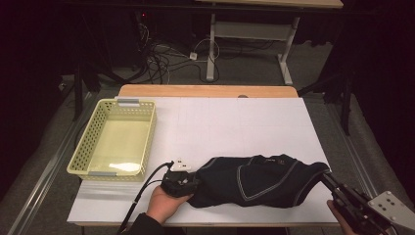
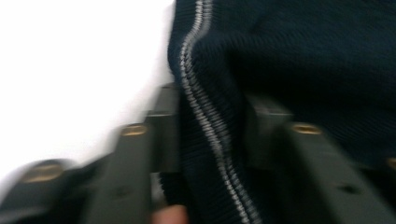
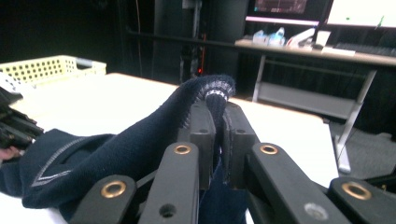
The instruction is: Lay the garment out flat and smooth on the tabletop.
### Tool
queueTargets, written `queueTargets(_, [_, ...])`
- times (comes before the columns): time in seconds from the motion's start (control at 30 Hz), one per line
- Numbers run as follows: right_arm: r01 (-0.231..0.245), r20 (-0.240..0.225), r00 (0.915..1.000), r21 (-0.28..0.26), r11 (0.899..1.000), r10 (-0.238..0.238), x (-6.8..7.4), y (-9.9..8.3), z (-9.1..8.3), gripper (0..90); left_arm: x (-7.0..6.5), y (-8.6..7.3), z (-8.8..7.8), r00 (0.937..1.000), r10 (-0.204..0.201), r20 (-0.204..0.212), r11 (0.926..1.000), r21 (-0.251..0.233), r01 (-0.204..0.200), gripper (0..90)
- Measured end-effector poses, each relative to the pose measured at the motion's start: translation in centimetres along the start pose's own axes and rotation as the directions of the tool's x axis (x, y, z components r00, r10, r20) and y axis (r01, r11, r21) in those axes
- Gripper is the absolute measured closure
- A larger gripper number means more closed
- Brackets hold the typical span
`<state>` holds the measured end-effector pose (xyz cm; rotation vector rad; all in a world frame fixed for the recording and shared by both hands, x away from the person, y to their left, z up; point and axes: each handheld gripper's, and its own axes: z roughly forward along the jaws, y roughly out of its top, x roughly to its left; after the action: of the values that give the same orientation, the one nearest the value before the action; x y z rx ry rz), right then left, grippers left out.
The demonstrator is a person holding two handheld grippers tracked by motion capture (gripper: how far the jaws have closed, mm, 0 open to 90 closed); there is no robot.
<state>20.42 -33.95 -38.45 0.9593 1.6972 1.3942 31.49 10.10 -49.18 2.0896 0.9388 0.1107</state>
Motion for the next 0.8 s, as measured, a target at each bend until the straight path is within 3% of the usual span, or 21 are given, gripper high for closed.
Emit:
queueTargets(0.07, [-0.004, -0.006, 1.0000, 0.019, 1.000, 0.004, 0.0, -0.4, 0.4, 85.3, -0.3, -0.1, -0.3, 0.9997, 0.023, -0.007, 0.9995, -0.021, -0.024, 71.7])
queueTargets(0.23, [-0.014, -0.010, 0.9998, 0.033, 0.999, 0.014, 0.0, -0.8, 0.7, 85.3, -0.7, -0.5, -2.0, 0.9995, 0.030, -0.013, 0.9944, -0.101, -0.031, 74.7])
queueTargets(0.5, [-0.026, 0.007, 0.9996, 0.016, 1.000, 0.026, -0.7, -0.5, -0.1, 85.3, -2.2, -0.9, -6.0, 0.9971, 0.070, -0.029, 0.9727, -0.220, -0.075, 75.0])
queueTargets(0.57, [-0.037, 0.005, 0.9993, -0.016, 0.999, 0.037, -0.7, 0.2, -0.9, 85.4, -3.3, -0.7, -7.7, 0.9957, 0.089, -0.026, 0.9594, -0.267, -0.092, 75.1])
queueTargets(0.63, [0.007, 0.010, 0.9999, -0.070, 0.997, -0.007, 0.0, 2.0, -2.1, 85.4, -5.1, 0.1, -9.9, 0.9868, 0.154, -0.051, 0.9333, -0.320, -0.162, 75.1])
queueTargets(0.67, [0.023, 0.006, 0.9997, -0.109, 0.994, -0.022, 0.4, 2.9, -2.8, 85.4, -5.9, 0.5, -10.9, 0.9817, 0.179, -0.064, 0.9167, -0.351, -0.190, 75.0])
queueTargets(0.7, [0.030, 0.002, 0.9996, -0.139, 0.990, -0.030, 0.7, 3.7, -3.3, 85.4, -6.4, 0.9, -11.8, 0.9799, 0.188, -0.066, 0.9018, -0.384, -0.199, 75.0])
queueTargets(0.73, [0.034, -0.003, 0.9994, -0.163, 0.986, -0.035, 0.9, 4.4, -3.6, 85.4, -6.7, 1.3, -12.4, 0.9800, 0.188, -0.065, 0.8914, -0.408, -0.198, 74.9])
queueTargets(0.77, [0.040, -0.007, 0.9991, -0.173, 0.984, -0.042, 1.0, 4.9, -3.7, 85.4, -6.6, 1.7, -12.6, 0.9810, 0.184, -0.062, 0.8876, -0.418, -0.193, 75.0])
queueTargets(0.8, [0.040, -0.012, 0.9990, -0.175, 0.984, -0.043, 0.9, 5.2, -3.3, 85.4, -6.4, 2.0, -12.5, 0.9813, 0.181, -0.064, 0.8898, -0.414, -0.192, 75.0])
